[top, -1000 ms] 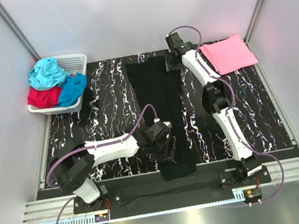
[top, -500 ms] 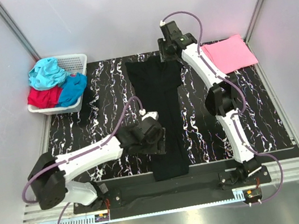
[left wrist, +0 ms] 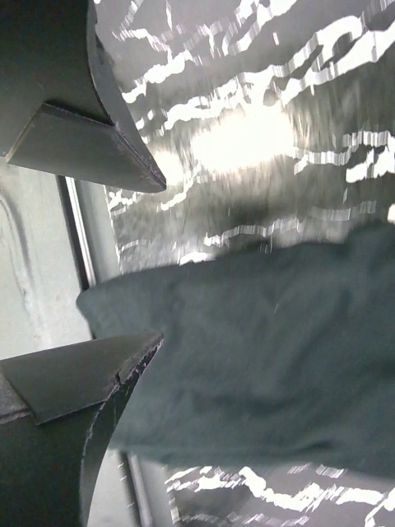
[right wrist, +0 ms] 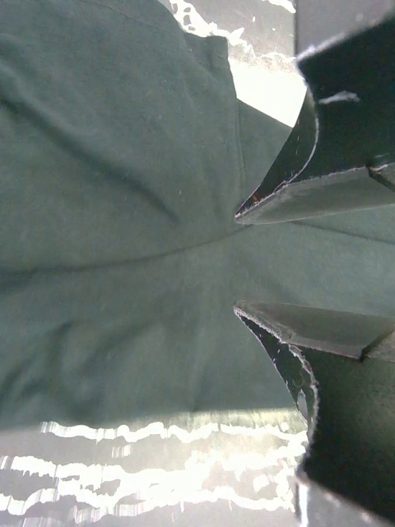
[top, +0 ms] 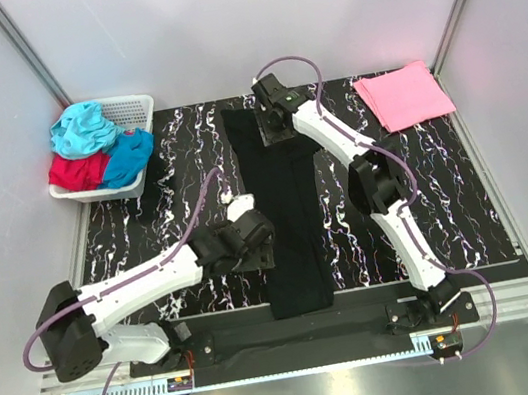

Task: Fold and stack the t-shirts
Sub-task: Fold the tshirt

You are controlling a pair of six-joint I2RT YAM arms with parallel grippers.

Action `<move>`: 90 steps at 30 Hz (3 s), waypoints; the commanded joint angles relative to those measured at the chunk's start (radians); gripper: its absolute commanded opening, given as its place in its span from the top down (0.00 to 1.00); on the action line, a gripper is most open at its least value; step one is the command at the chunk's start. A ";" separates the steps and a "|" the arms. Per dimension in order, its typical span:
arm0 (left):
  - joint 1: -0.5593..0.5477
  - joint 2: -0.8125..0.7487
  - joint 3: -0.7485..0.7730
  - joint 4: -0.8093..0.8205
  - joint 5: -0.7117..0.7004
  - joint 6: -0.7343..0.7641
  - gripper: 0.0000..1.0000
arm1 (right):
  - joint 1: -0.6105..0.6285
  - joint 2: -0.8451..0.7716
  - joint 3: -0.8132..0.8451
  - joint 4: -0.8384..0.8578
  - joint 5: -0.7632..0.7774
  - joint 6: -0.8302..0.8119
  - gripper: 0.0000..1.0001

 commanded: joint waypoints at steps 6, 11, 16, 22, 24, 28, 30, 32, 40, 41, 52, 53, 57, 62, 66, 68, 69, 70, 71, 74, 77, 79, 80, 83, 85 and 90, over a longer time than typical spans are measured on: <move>0.086 -0.153 0.004 -0.137 -0.194 -0.157 0.27 | -0.013 0.090 -0.009 0.001 -0.013 0.041 0.51; 0.158 -0.149 -0.024 -0.145 -0.165 -0.142 0.26 | -0.013 0.130 -0.015 -0.003 -0.008 0.050 0.50; 0.176 -0.097 -0.029 -0.119 -0.116 -0.113 0.26 | -0.013 0.174 0.017 -0.011 -0.025 0.029 0.46; 0.184 -0.089 -0.044 -0.083 -0.079 -0.102 0.25 | -0.016 0.315 0.169 -0.066 -0.074 0.022 0.42; 0.187 -0.092 -0.047 -0.082 -0.070 -0.096 0.25 | -0.022 0.358 0.232 -0.072 -0.088 0.019 0.40; 0.196 -0.097 -0.059 -0.080 -0.058 -0.094 0.25 | -0.045 0.397 0.318 -0.071 -0.103 0.018 0.33; 0.199 -0.098 -0.064 -0.076 -0.053 -0.096 0.25 | -0.057 0.401 0.344 -0.062 -0.113 0.016 0.32; 0.203 -0.095 -0.067 -0.071 -0.047 -0.094 0.25 | -0.072 0.394 0.344 -0.033 -0.111 0.009 0.32; 0.207 -0.084 -0.055 -0.030 -0.041 -0.053 0.25 | -0.063 0.277 0.280 0.083 -0.024 -0.059 0.34; 0.207 -0.089 -0.052 -0.026 -0.042 -0.049 0.25 | -0.057 0.239 0.278 0.089 -0.010 -0.088 0.35; 0.210 -0.170 -0.045 -0.016 -0.045 -0.050 0.25 | 0.036 -0.048 0.266 0.103 0.149 -0.178 0.34; 0.209 -0.179 -0.050 -0.014 -0.044 -0.050 0.25 | 0.038 -0.089 0.257 0.098 0.163 -0.172 0.34; 0.210 -0.215 -0.070 -0.014 -0.047 -0.033 0.25 | 0.038 -0.188 0.154 0.023 0.290 -0.113 0.36; 0.232 -0.210 -0.081 0.018 -0.042 -0.010 0.28 | 0.039 -0.461 -0.345 0.027 0.383 0.047 0.46; 0.345 -0.219 -0.162 0.206 0.109 -0.001 0.34 | 0.042 -0.764 -0.786 0.239 0.360 0.128 0.48; 0.400 -0.227 -0.218 0.318 0.201 -0.018 0.35 | 0.042 -0.912 -0.962 0.257 0.312 0.197 0.49; 0.449 -0.221 -0.266 0.427 0.294 -0.028 0.35 | 0.044 -0.960 -1.020 0.291 0.244 0.209 0.49; 0.468 -0.207 -0.282 0.472 0.342 -0.038 0.35 | 0.044 -1.050 -1.129 0.302 0.231 0.264 0.49; 0.479 -0.164 -0.288 0.509 0.381 -0.051 0.35 | 0.046 -1.092 -1.183 0.310 0.220 0.288 0.49; 0.480 -0.051 -0.250 0.590 0.472 -0.056 0.35 | 0.047 -1.229 -1.324 0.320 0.180 0.334 0.50; 0.480 0.011 -0.243 0.653 0.554 -0.059 0.36 | 0.055 -1.300 -1.397 0.282 0.176 0.364 0.50; 0.480 0.022 -0.242 0.701 0.590 -0.068 0.36 | 0.055 -1.327 -1.446 0.262 0.138 0.387 0.50; 0.480 0.026 -0.243 0.713 0.597 -0.084 0.36 | 0.058 -1.335 -1.466 0.261 0.121 0.397 0.50; 0.480 0.026 -0.260 0.722 0.594 -0.098 0.35 | 0.091 -1.343 -1.539 0.271 0.100 0.437 0.50; 0.480 0.035 -0.274 0.731 0.605 -0.107 0.35 | 0.102 -1.329 -1.590 0.279 0.102 0.458 0.50; 0.459 0.057 -0.346 0.785 0.631 -0.151 0.35 | 0.125 -1.292 -1.685 0.320 0.100 0.481 0.50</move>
